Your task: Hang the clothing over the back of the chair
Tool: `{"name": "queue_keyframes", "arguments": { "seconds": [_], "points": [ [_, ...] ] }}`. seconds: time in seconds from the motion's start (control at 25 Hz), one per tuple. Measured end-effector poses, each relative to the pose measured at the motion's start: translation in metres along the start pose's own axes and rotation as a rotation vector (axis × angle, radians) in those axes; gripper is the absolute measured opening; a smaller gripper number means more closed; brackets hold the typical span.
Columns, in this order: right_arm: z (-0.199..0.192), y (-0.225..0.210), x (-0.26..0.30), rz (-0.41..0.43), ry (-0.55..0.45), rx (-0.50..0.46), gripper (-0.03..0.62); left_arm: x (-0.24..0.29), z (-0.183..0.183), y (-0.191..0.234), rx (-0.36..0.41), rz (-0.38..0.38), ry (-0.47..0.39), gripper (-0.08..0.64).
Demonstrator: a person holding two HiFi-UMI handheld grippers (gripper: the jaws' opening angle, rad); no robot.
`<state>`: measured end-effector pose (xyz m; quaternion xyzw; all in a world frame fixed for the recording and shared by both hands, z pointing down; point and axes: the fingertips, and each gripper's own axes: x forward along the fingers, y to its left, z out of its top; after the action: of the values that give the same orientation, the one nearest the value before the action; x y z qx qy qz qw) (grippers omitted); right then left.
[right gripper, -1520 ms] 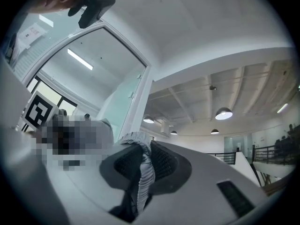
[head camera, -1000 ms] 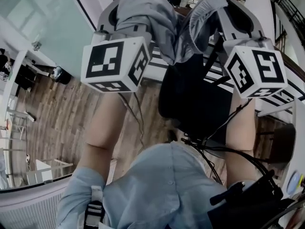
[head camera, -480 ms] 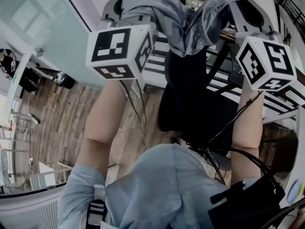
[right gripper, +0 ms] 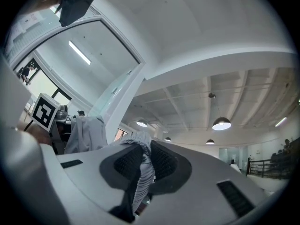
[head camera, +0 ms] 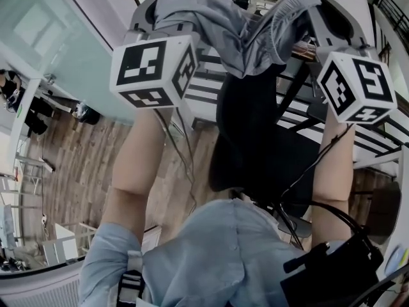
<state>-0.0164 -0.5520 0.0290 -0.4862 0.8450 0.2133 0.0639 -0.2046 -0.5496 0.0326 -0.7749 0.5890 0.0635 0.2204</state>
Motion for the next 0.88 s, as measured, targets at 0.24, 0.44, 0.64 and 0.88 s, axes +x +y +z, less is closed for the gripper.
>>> {"name": "queue_keyframes", "arguments": {
  "seconds": [0.24,0.44,0.64,0.88],
  "points": [
    [-0.018,-0.011,0.006,-0.008,0.025,0.008,0.051,0.010,-0.018,0.006,-0.002,0.002,0.022,0.037],
    [-0.046,-0.016,-0.001,-0.015,0.060,0.023,0.051,0.007,-0.048,0.001,-0.002,0.000,0.065,0.037],
    [-0.076,-0.017,-0.006,-0.024,0.115,0.045,0.051,0.000,-0.079,0.002,0.016,0.011,0.119,0.038],
    [-0.101,-0.020,-0.014,-0.042,0.154,0.070,0.051,-0.010,-0.113,0.014,-0.005,0.036,0.176,0.037]
  ]
}}
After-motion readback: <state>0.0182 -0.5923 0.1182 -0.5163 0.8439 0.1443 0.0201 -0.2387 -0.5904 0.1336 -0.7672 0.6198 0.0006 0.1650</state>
